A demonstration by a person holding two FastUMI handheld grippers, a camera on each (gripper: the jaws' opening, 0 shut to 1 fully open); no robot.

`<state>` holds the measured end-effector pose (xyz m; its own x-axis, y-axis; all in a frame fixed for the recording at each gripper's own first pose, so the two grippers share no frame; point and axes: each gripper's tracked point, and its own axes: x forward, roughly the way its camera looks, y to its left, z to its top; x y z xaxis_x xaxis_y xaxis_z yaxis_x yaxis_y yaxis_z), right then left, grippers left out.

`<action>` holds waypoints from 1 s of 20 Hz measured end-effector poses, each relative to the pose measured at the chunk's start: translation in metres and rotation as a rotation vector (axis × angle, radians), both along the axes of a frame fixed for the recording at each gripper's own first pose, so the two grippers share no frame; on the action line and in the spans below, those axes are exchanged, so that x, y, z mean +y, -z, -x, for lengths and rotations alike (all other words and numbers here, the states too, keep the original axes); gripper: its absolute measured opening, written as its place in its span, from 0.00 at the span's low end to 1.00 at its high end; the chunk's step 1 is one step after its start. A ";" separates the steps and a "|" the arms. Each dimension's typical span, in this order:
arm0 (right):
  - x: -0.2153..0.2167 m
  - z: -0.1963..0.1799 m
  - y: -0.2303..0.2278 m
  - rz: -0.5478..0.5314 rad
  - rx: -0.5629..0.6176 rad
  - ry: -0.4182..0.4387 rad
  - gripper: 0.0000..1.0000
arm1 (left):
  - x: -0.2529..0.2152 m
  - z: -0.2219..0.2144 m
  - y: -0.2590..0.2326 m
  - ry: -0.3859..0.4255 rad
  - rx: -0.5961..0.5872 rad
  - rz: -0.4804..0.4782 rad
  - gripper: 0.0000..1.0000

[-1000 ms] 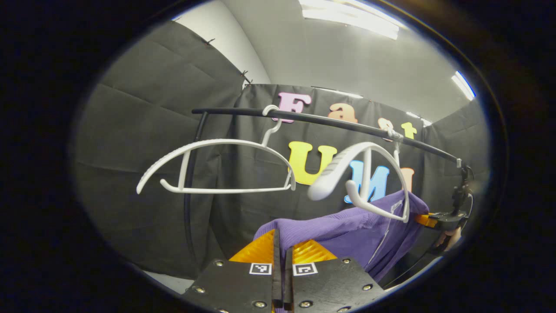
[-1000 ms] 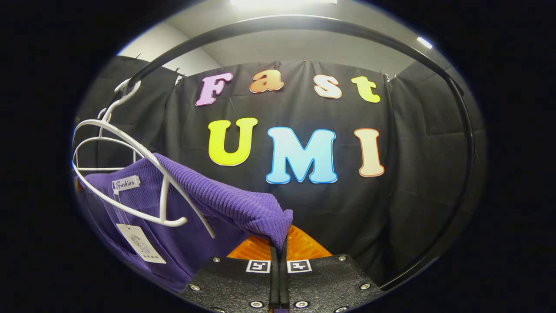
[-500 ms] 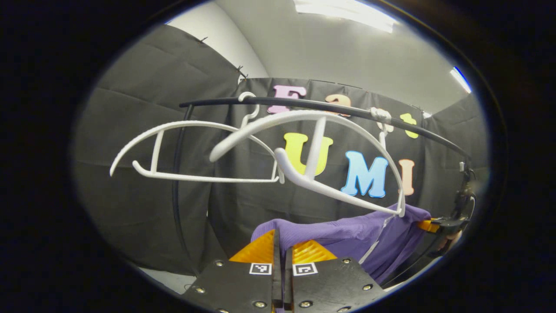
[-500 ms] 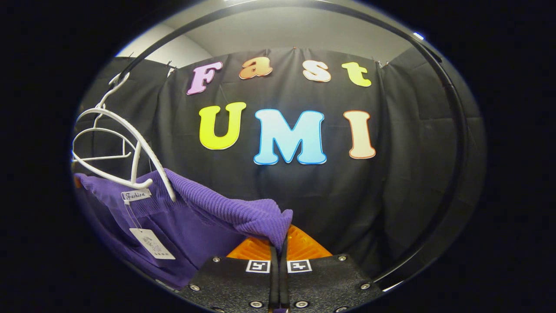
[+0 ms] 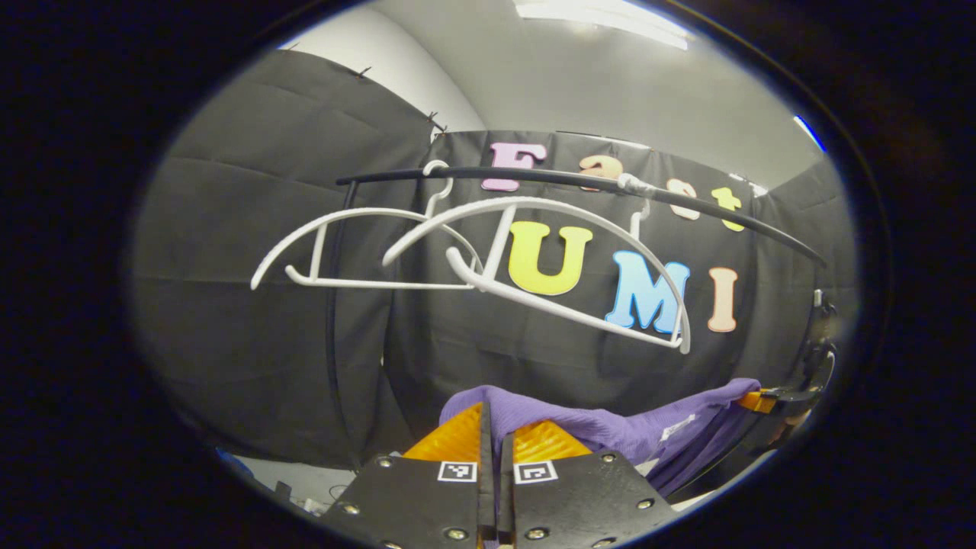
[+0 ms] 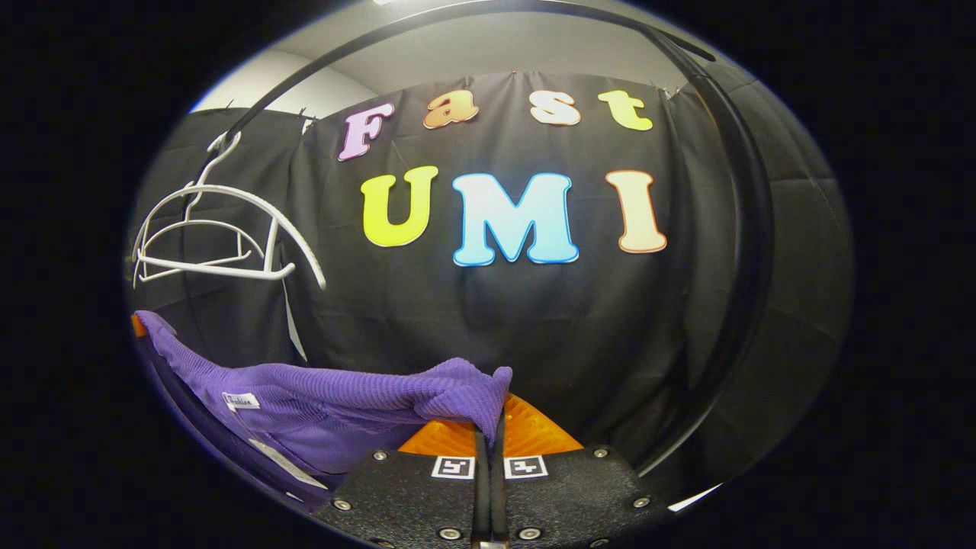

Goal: Grasp the clothes on the hanger with both hands and then place them into the laundry hamper below.

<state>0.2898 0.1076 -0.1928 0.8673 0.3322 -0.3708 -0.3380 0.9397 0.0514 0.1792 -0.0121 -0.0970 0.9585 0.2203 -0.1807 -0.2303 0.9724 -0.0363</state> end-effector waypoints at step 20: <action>-0.017 0.206 0.003 0.106 0.145 0.139 0.00 | 0.037 0.117 0.036 0.198 0.160 0.042 0.10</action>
<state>0.0837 0.0910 -0.1956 0.8372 0.1658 -0.5212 -0.2014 0.9794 -0.0119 0.0619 0.0244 -0.1330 0.9407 0.0199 -0.3387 -0.0412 0.9976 -0.0558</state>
